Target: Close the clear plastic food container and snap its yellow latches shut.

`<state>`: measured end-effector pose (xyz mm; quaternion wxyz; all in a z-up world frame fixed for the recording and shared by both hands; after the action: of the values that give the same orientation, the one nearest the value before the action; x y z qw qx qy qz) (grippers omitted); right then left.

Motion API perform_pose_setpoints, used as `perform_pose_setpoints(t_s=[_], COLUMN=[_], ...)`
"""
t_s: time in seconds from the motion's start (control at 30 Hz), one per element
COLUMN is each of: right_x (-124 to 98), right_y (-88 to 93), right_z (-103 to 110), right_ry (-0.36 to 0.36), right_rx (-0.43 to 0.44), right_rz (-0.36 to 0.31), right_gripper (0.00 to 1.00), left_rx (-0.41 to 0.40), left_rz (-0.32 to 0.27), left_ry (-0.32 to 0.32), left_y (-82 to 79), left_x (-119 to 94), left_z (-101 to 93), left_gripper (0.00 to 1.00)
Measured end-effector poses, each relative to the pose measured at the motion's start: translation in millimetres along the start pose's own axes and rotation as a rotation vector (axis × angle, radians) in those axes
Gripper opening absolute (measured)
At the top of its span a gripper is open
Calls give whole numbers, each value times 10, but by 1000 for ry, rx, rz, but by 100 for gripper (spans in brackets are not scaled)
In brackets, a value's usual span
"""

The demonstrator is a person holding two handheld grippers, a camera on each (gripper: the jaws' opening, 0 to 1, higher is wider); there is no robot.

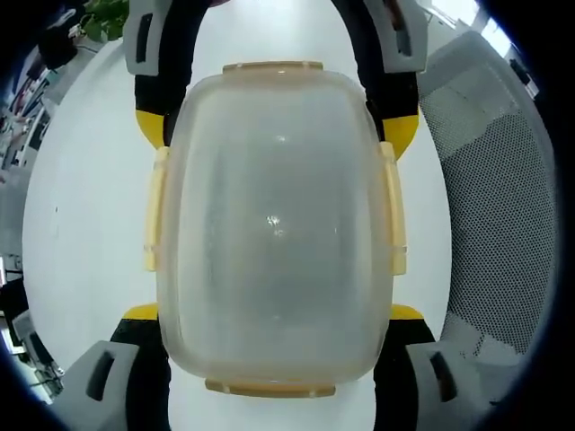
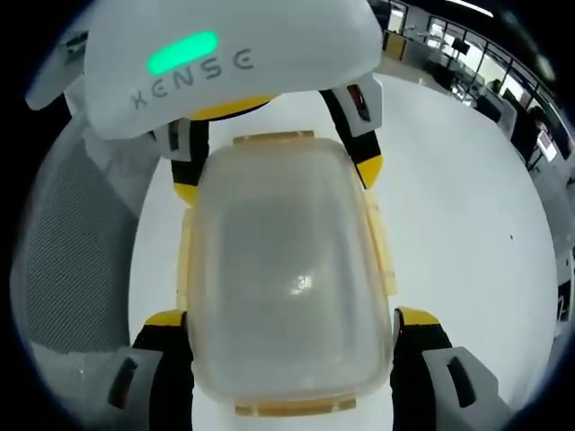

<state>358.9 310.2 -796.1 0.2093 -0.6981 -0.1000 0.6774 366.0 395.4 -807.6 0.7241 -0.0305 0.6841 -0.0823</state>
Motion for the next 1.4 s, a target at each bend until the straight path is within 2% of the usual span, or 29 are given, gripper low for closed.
perform_pose_setpoints(t_s=[0.27,0.6,1.4], right_x=[15,28,39], right_y=[-36,-56,-84], right_z=[-100,-178,-416], right_ry=[3,3,10], right_rx=[3,5,14], right_rz=[-15,7,-5], right_gripper=[93,93,93], left_rx=[1,3,12], left_rz=[-6,-8,-8], left_ry=[1,1,2], left_y=[28,41,47], left_x=[9,8,33], left_z=[117,199,453], left_gripper=[96,96,97])
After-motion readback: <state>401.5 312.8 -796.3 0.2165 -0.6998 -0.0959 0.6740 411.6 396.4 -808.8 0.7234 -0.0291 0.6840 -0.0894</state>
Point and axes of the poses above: the point that each gripper's makers call its tool centre point, and the gripper's own axes: x roughly forward along the fingers, z roughly to its left, y roughly out of its underside, the point moved 2 cm from there along -x, roughly backward along the fingers, and after that the axes turned 1 degree about -x, right-handed, at the moved point
